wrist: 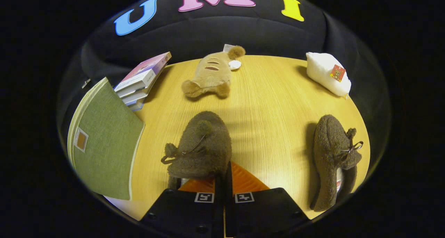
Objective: Open the storage box then place both shoes into the box .Put the left shoe in first, then the right shoe, with the right side of both shoes facing outward in a uniform manner.
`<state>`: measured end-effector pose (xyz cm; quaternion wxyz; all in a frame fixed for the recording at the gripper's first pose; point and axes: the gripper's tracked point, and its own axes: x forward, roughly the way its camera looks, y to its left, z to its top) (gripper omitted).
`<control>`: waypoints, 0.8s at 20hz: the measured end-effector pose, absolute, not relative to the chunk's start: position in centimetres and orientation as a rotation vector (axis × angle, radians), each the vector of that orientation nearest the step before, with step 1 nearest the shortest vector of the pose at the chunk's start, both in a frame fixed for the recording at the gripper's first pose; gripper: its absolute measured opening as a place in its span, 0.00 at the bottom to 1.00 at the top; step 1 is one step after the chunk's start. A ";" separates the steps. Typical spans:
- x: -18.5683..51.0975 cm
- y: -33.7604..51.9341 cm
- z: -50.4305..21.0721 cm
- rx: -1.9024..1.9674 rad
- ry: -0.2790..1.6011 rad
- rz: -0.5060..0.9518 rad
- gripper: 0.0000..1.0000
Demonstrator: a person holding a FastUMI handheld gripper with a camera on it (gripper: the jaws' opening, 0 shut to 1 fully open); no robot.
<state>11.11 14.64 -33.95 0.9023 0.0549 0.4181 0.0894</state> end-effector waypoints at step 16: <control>9.0 27.7 -10.9 0.338 0.697 0.342 0.07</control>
